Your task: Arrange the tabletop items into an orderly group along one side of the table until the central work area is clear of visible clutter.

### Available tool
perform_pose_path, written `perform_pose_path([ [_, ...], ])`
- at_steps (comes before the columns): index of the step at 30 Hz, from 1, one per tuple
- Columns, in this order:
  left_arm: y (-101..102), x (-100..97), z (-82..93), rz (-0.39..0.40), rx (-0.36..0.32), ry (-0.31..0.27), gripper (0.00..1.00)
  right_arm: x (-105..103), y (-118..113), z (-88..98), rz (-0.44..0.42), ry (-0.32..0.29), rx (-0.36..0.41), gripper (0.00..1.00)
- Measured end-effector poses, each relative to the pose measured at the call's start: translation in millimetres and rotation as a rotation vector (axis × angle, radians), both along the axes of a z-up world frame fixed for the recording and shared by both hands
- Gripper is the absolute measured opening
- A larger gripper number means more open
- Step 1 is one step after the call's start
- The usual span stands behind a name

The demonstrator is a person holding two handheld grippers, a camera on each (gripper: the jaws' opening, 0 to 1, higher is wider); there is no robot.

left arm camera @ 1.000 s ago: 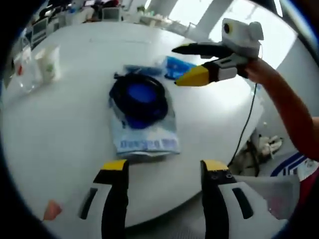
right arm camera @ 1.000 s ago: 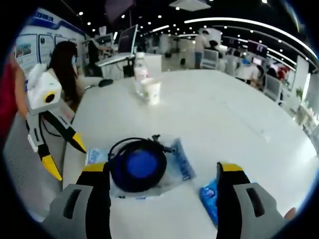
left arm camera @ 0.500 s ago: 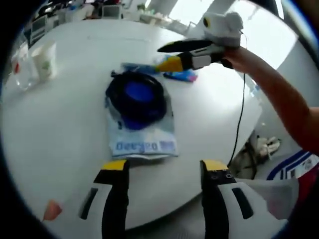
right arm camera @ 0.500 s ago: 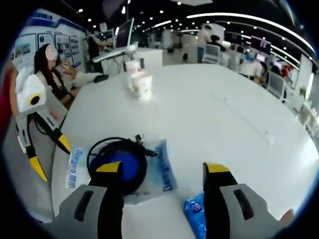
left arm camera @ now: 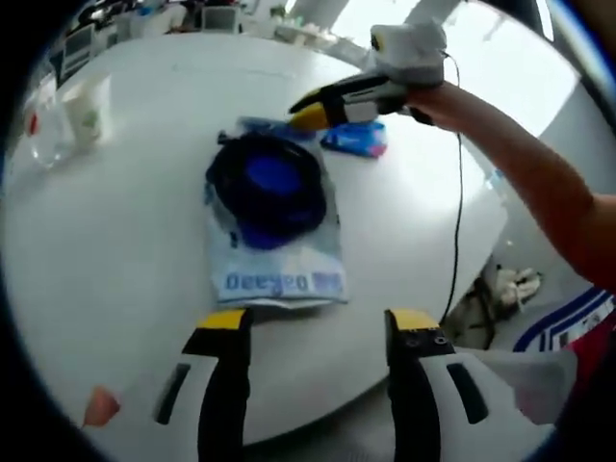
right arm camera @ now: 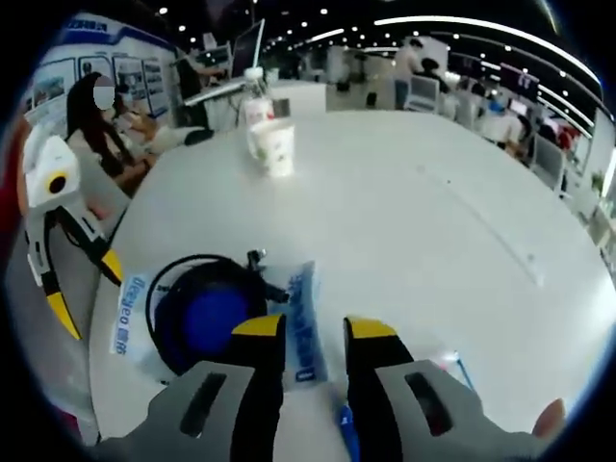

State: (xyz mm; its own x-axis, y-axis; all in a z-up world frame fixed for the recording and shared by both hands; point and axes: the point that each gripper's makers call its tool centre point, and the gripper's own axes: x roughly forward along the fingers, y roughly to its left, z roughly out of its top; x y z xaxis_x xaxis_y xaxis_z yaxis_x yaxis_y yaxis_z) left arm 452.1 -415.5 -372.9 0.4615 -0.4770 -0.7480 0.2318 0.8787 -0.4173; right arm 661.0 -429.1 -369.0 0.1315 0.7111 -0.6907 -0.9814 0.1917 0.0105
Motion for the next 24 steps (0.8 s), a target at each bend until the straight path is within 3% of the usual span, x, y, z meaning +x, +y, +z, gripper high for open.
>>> perform_pose_path([
  [8, 2, 2.0, -2.1, 0.007, 0.004, 0.004, 0.54, -2, 2, -12.7, 0.02, 0.02, -0.041, 0.14],
  [18, 9, 12.5, -2.1, 0.033, 0.003, 0.002, 0.53, -4, -6, -12.7, -0.006, 0.05, -0.05, 0.05],
  [24, 24, 26.1, -0.1, 0.079, 0.012, -0.017, 0.53, -7, -11, -12.3, -0.03, 0.074, -0.064, 0.03],
])
